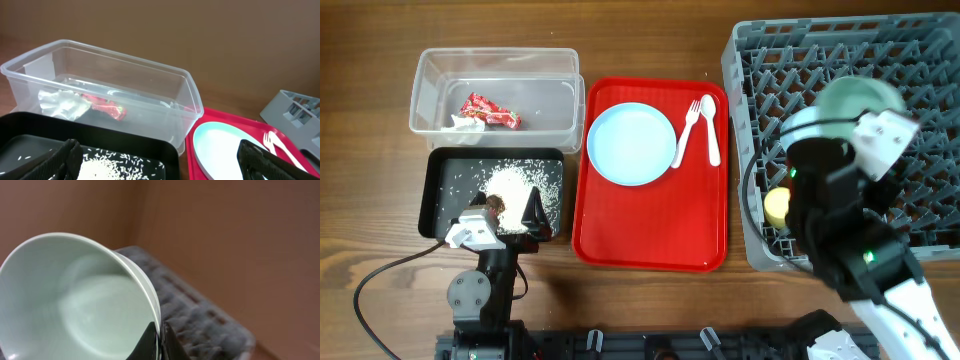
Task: Sort waste into correct bins and load items into the dishwasher rack
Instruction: 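Place the green bowl upright in the rack's back right corner, then grasp the light-blue plate with the right gripper and stand it in the rack, then pick the white fork and spoon with the right gripper and insert them in the rack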
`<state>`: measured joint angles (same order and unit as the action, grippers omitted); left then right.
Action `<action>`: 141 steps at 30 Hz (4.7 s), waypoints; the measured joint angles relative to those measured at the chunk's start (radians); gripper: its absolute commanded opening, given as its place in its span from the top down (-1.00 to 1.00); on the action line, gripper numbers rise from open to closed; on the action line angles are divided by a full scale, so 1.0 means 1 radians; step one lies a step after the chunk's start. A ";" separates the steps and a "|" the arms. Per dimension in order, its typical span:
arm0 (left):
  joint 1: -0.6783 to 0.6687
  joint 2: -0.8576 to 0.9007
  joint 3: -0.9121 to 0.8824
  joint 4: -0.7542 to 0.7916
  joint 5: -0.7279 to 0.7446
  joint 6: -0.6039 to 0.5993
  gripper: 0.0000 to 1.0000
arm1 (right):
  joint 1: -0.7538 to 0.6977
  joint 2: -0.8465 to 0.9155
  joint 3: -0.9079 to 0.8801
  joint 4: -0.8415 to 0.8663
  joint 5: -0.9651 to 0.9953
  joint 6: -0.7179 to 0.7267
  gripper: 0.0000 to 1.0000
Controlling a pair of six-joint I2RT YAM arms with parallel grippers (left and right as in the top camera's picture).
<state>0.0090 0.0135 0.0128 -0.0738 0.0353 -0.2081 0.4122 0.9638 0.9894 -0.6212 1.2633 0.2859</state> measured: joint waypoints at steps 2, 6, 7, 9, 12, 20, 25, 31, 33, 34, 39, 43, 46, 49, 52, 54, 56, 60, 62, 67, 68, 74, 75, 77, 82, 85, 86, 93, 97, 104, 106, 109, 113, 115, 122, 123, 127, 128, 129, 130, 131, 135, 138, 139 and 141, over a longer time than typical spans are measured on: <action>0.000 0.001 0.000 0.000 0.000 0.000 -1.00 | -0.179 0.123 -0.002 0.169 0.086 -0.171 0.91; 0.000 0.001 0.000 0.001 0.000 0.000 -1.00 | -0.472 0.346 -0.002 0.481 0.044 -0.409 0.91; 0.000 0.000 0.000 0.000 0.000 0.000 -1.00 | -0.521 0.394 -0.002 0.494 0.014 -0.451 0.91; 0.000 0.000 0.000 0.000 0.000 0.000 -0.99 | -0.561 0.444 -0.002 0.496 -0.013 -0.480 0.91; 0.000 0.000 0.000 0.000 0.000 0.000 -1.00 | -0.591 0.547 -0.002 0.536 -0.065 -0.536 0.91; 0.000 0.000 0.000 0.000 0.000 0.000 -1.00 | -0.700 0.591 -0.004 0.652 -0.201 -0.833 0.91; 0.000 0.000 0.000 0.000 0.000 0.000 -1.00 | -0.694 0.600 -0.004 0.652 -0.340 -0.963 0.91; 0.000 0.000 0.000 0.000 0.000 0.000 -0.99 | -0.746 0.618 -0.005 0.755 -0.343 -1.025 0.91; 0.000 0.000 0.000 0.000 0.000 0.000 -0.99 | -0.776 0.619 -0.005 0.796 -0.344 -1.057 0.92; 0.000 0.000 0.000 0.000 0.000 0.000 -0.99 | -0.779 0.622 -0.005 0.803 -0.348 -1.079 0.91; 0.000 0.000 0.000 0.000 0.000 0.000 -1.00 | -0.766 0.709 0.002 0.874 -0.351 -1.196 0.91; 0.000 0.000 0.000 0.000 0.000 0.000 -1.00 | -0.690 0.726 0.002 0.920 -0.358 -1.240 0.89; 0.000 0.000 0.000 0.000 0.000 0.000 -0.99 | -0.657 0.729 0.002 0.933 -0.362 -1.263 0.84; 0.000 0.000 0.000 0.000 0.000 0.000 -0.99 | -0.642 0.731 0.002 0.889 -0.366 -1.279 0.72; 0.000 0.000 0.000 0.000 0.000 0.000 -1.00 | -0.591 0.733 0.001 0.853 -0.367 -1.279 0.73; 0.000 0.000 0.000 0.000 0.000 0.000 -1.00 | -0.555 0.733 0.001 0.850 -0.364 -1.279 0.73; 0.000 0.000 0.000 0.000 0.000 0.000 -1.00 | -0.531 0.733 0.001 0.850 -0.338 -1.279 0.52; 0.000 0.000 0.000 0.000 0.000 0.000 -1.00 | -0.428 0.732 0.001 0.847 -0.315 -1.205 -0.28; 0.000 0.000 0.000 0.000 0.000 0.000 -1.00 | -0.307 0.712 0.000 0.800 -0.313 -1.098 -0.43; 0.000 0.000 0.000 0.001 0.000 0.000 -1.00 | 0.001 0.525 0.085 0.319 -0.578 -0.720 -0.36; 0.000 0.000 0.000 0.000 0.000 0.000 -0.99 | 0.030 0.504 0.124 0.246 -0.701 -0.631 -0.31; 0.000 0.000 0.000 0.000 0.000 0.000 -0.99 | 0.077 0.537 0.197 -0.010 -1.382 0.037 -0.12; 0.000 0.000 0.000 0.000 0.000 0.000 -1.00 | 0.077 0.600 0.197 -0.015 -1.414 0.135 -0.10; 0.000 0.000 0.000 0.000 0.000 0.000 -1.00 | 0.077 0.716 0.197 0.009 -1.428 0.273 0.04; 0.000 0.000 0.000 0.000 0.000 0.000 -0.99 | 0.080 0.902 0.195 0.019 -1.504 0.486 0.18; 0.000 0.000 0.000 0.000 0.000 0.000 -1.00 | 0.098 0.938 0.195 0.040 -1.509 0.627 0.75; 0.000 0.000 0.000 0.000 0.000 0.000 -0.99 | 0.099 0.944 0.195 0.043 -1.509 0.657 0.91; 0.000 0.000 0.000 0.000 0.000 0.000 -1.00 | 0.101 0.952 0.196 -0.014 -1.469 0.673 0.91; 0.000 0.000 0.000 0.000 0.000 0.000 -1.00 | 0.101 0.710 0.187 -0.021 -1.300 0.458 0.91; 0.000 0.000 0.000 0.000 0.000 0.000 -1.00 | 0.009 0.191 0.193 0.090 -0.706 0.019 0.92; 0.000 0.001 0.000 0.000 0.000 0.000 -1.00 | -0.091 0.229 0.192 0.191 -0.537 -0.146 0.91; 0.000 0.001 0.000 0.001 0.000 0.000 -0.99 | -0.254 0.338 0.191 0.349 -0.431 -0.324 0.91; 0.000 0.000 0.000 0.000 0.000 0.000 -0.99 | -0.291 0.487 0.188 0.590 -0.383 -0.608 0.91; 0.000 0.000 0.000 0.000 0.000 0.000 -1.00 | -0.291 0.587 0.185 0.714 -0.370 -0.779 0.91; 0.000 0.000 0.000 0.000 0.000 0.000 -1.00 | -0.291 0.816 0.183 0.908 -0.360 -1.165 0.62; 0.000 0.000 0.000 0.000 0.000 0.000 -0.99 | -0.291 0.818 0.183 0.914 -0.360 -1.170 0.05; 0.000 0.000 0.000 0.000 0.000 0.000 -0.99 | -0.252 0.811 0.185 0.894 -0.338 -1.085 -0.68; 0.000 0.000 0.000 0.000 0.000 0.000 -1.00 | -0.231 0.801 0.193 0.804 -0.352 -1.066 -0.69; 0.000 0.000 0.000 0.000 0.000 0.000 -0.99 | -0.193 0.784 0.198 0.703 -0.375 -1.030 -0.70; 0.000 0.000 0.000 0.000 0.000 0.000 -1.00 | -0.136 0.760 0.203 0.597 -0.411 -0.974 -0.71; 0.000 0.000 0.000 0.000 0.000 0.000 -1.00 | -0.076 0.739 0.212 0.508 -0.448 -0.928 -0.71; 0.000 0.000 0.000 0.000 0.000 0.000 -0.99 | 0.081 0.711 0.294 0.082 -0.827 -0.563 -0.59; 0.000 0.000 0.000 0.000 0.000 0.000 -0.99 | 0.109 0.713 0.298 -0.005 -1.221 -0.287 -0.39; 0.000 0.000 0.000 0.000 0.000 0.000 -0.99 | 0.109 0.724 0.300 -0.030 -1.307 -0.158 -0.42; 0.000 0.000 0.000 0.000 0.000 0.000 -0.99 | 0.106 0.767 0.300 -0.028 -1.298 0.018 -0.42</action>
<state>0.0090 0.0139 0.0124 -0.0734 0.0353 -0.2085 0.5179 1.7309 1.2896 -0.6491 -0.0349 0.3042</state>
